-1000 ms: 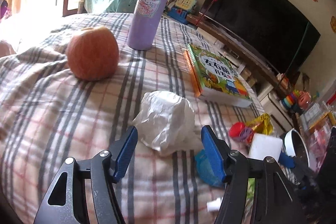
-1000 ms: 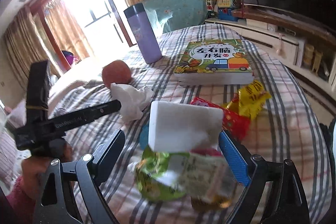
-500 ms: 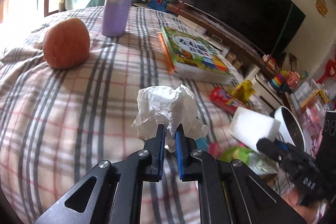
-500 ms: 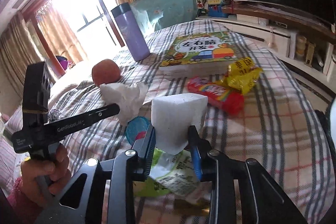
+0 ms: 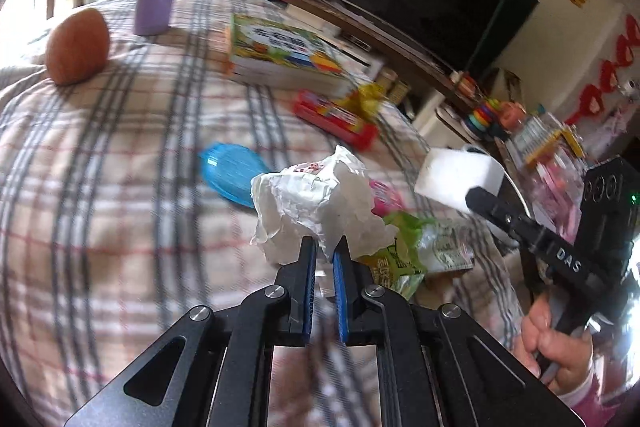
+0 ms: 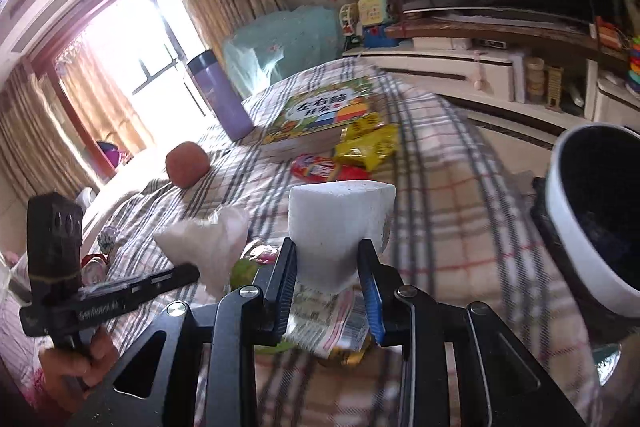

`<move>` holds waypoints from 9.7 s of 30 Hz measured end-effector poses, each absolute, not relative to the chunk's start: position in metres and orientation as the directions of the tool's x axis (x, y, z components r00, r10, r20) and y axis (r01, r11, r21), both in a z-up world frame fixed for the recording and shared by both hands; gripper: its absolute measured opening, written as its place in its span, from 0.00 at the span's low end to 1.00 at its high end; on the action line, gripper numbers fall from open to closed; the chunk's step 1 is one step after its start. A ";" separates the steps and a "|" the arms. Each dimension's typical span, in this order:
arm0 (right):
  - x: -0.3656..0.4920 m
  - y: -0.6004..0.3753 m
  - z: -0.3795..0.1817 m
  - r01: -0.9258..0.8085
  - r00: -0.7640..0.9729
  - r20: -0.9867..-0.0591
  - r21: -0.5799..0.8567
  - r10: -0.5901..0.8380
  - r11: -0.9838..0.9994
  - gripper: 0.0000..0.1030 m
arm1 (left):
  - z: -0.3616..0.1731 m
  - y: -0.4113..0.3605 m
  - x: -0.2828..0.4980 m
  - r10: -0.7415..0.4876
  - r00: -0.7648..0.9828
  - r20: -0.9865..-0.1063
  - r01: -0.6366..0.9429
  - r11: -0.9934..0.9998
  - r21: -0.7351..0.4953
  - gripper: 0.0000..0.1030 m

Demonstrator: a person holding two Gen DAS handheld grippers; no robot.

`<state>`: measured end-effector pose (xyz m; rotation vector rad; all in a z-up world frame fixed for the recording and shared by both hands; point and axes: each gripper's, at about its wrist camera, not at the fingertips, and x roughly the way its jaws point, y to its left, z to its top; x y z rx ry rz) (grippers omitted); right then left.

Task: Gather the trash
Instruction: 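Carry the tissue and sponge over the bin opening, then open both tools to drop the tissue and sponge into the bin, then move both open tools back toward the hairbrush and pink toy, then grasp the blue hairbrush with the left tool while the right tool grasps the pink candy toy, then carry the blue hairbrush and pink candy toy over the bin opening, then open both tools to drop the hairbrush and pink toy into the bin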

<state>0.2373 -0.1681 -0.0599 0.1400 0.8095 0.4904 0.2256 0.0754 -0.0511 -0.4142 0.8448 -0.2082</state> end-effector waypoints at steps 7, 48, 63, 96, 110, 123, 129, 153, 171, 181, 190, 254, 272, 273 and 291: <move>0.225 -0.207 -0.052 -0.311 0.628 -0.644 0.308 0.438 0.899 0.30 | -0.047 0.030 0.228 -0.398 0.609 -0.686 0.112 0.900 -0.422 0.07; 0.210 -0.361 -0.033 -0.102 0.744 -0.596 0.343 0.301 0.934 0.30 | -0.022 -0.126 0.333 -0.462 0.572 -0.678 0.347 0.885 -0.311 0.07; 0.226 -0.383 -0.036 -0.075 0.735 -0.620 0.325 0.273 0.943 0.30 | -0.032 -0.165 0.371 -0.474 0.547 -0.690 0.365 0.877 -0.313 0.07; 0.232 -0.385 -0.037 -0.078 0.732 -0.604 0.385 0.315 0.920 0.84 | -0.044 -0.099 0.321 -0.396 0.614 -0.683 0.202 0.915 -0.350 0.50; 0.222 -0.305 -0.036 -0.215 0.680 -0.606 0.375 0.414 0.902 0.88 | -0.043 -0.003 0.236 -0.273 0.660 -0.700 0.014 0.936 -0.351 0.50; 0.217 -0.227 -0.045 -0.364 0.608 -0.632 0.316 0.481 0.876 0.91 | -0.043 0.053 0.210 -0.200 0.662 -0.722 -0.119 0.923 -0.366 0.50; 0.221 -0.198 -0.048 -0.386 0.586 -0.654 0.293 0.478 0.875 0.91 | -0.045 0.070 0.216 -0.185 0.658 -0.730 -0.164 0.911 -0.379 0.50; 0.262 -0.104 -0.081 -0.617 0.390 -0.792 0.153 0.469 0.772 0.88 | -0.062 0.099 0.289 -0.125 0.590 -0.798 -0.202 0.934 -0.296 0.50; 0.273 -0.136 -0.101 -0.526 0.373 -0.823 0.193 0.428 0.828 0.08 | -0.082 0.074 0.316 -0.160 0.588 -0.793 -0.073 0.966 -0.249 0.41; 0.268 -0.153 -0.094 -0.473 0.382 -0.798 0.263 0.465 0.841 0.32 | -0.074 0.084 0.293 -0.260 0.527 -0.809 0.073 0.962 -0.262 0.23; 0.290 -0.140 -0.101 -0.365 0.431 -0.798 0.273 0.422 0.890 0.51 | -0.078 0.080 0.290 -0.213 0.558 -0.802 0.002 0.967 -0.255 0.25; 0.223 -0.369 -0.033 -0.077 0.689 -0.671 0.305 0.272 0.949 0.46 | -0.019 -0.141 0.337 -0.458 0.526 -0.716 0.398 0.877 -0.269 0.19; 0.243 -0.397 -0.035 -0.048 0.690 -0.679 0.300 0.249 0.953 0.46 | -0.027 -0.183 0.382 -0.474 0.487 -0.733 0.423 0.863 -0.277 0.19; 0.245 -0.398 -0.036 -0.048 0.690 -0.680 0.299 0.248 0.953 0.46 | -0.028 -0.184 0.384 -0.475 0.486 -0.734 0.423 0.863 -0.278 0.19; 0.263 -0.410 -0.046 -0.023 0.667 -0.705 0.304 0.242 0.952 0.46 | -0.040 -0.212 0.420 -0.462 0.459 -0.758 0.423 0.865 -0.271 0.19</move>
